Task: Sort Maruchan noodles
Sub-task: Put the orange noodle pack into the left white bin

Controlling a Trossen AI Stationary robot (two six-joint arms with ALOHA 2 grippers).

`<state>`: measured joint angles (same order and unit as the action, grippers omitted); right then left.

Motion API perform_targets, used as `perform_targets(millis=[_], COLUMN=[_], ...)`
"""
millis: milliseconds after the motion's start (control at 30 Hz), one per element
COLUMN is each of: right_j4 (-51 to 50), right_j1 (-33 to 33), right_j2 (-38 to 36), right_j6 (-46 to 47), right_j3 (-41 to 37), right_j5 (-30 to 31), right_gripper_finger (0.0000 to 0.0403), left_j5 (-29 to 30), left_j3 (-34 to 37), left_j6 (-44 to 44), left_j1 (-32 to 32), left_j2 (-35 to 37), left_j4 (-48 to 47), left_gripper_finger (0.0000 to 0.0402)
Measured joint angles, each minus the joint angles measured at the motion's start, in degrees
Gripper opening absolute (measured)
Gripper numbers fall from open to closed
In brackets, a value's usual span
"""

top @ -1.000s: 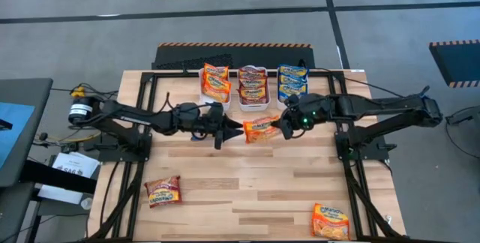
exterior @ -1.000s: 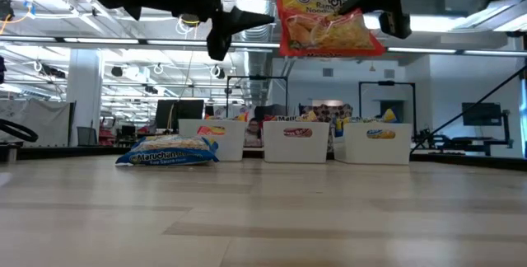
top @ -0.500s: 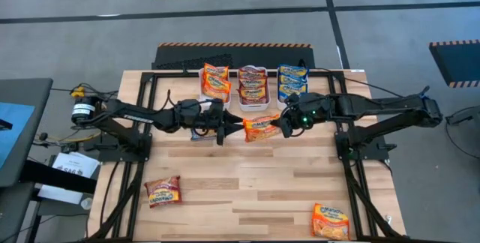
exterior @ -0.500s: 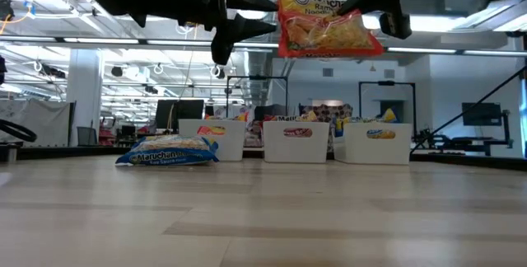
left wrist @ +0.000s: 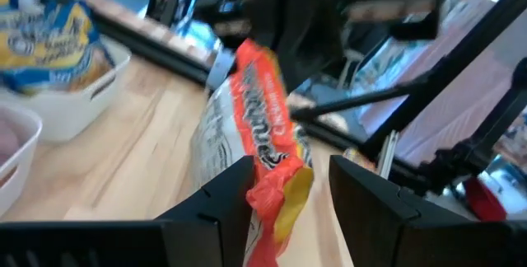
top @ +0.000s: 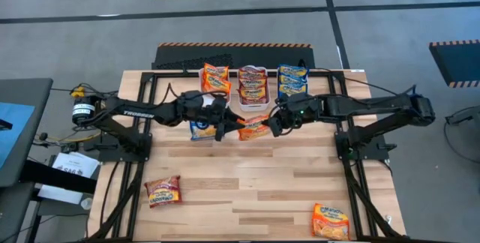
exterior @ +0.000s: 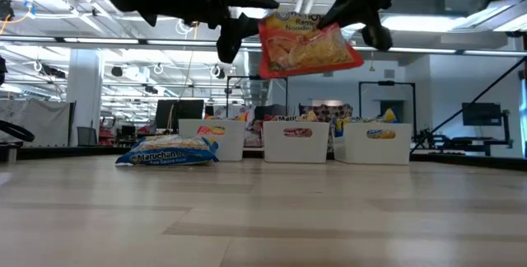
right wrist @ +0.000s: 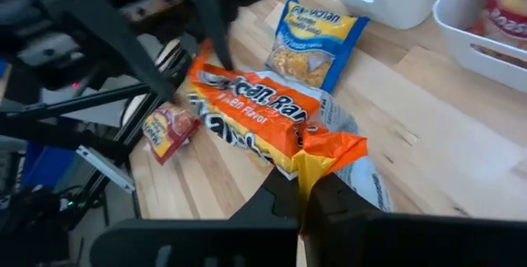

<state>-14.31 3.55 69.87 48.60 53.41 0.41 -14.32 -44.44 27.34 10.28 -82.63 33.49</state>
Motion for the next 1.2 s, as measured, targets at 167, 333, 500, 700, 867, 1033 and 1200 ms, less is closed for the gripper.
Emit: perform_targets(millis=[167, 333, 500, 700, 867, 1033, 1200], right_j4=[1.38, 4.85, 7.88, 9.55, 10.64, 10.67, 10.68], right_j1=[0.06, 0.71, 1.11, 1.01, 1.01, 1.01, 1.39], right_j2=[-0.31, -0.52, -0.09, -0.07, -0.07, -0.07, -0.07], right_j6=[0.01, 1.07, 2.42, 3.92, 4.72, 5.07, 4.94], right_j3=[0.0, 0.0, 0.0, 0.0, 0.0, 0.0, 0.0], right_j5=[-0.33, -0.61, -0.7, -0.65, -0.55, -0.48, 0.15], right_gripper_finger=[0.0008, 0.0008, 0.0008, 0.0008, 0.0008, 0.0008, 0.0008], left_j5=[0.04, -0.44, 0.08, 2.29, 4.39, 4.32, 4.26], left_j3=[-0.47, -0.47, -0.47, -0.47, -0.47, -0.47, -0.47], left_j6=[-0.16, -0.36, -1.69, -2.96, -6.93, -7.66, -7.4], left_j1=[0.07, 0.07, 0.09, 0.04, 0.07, 0.3, 0.9], left_j2=[0.0, 0.0, 0.0, 0.02, 0.02, 0.02, 0.02], left_j4=[-2.23, -2.63, -2.88, -3.57, -4.19, -4.26, -4.19], left_gripper_finger=[0.0149, 0.0149, 0.0149, 0.0147, 0.0112, 0.0044, 0.0005])
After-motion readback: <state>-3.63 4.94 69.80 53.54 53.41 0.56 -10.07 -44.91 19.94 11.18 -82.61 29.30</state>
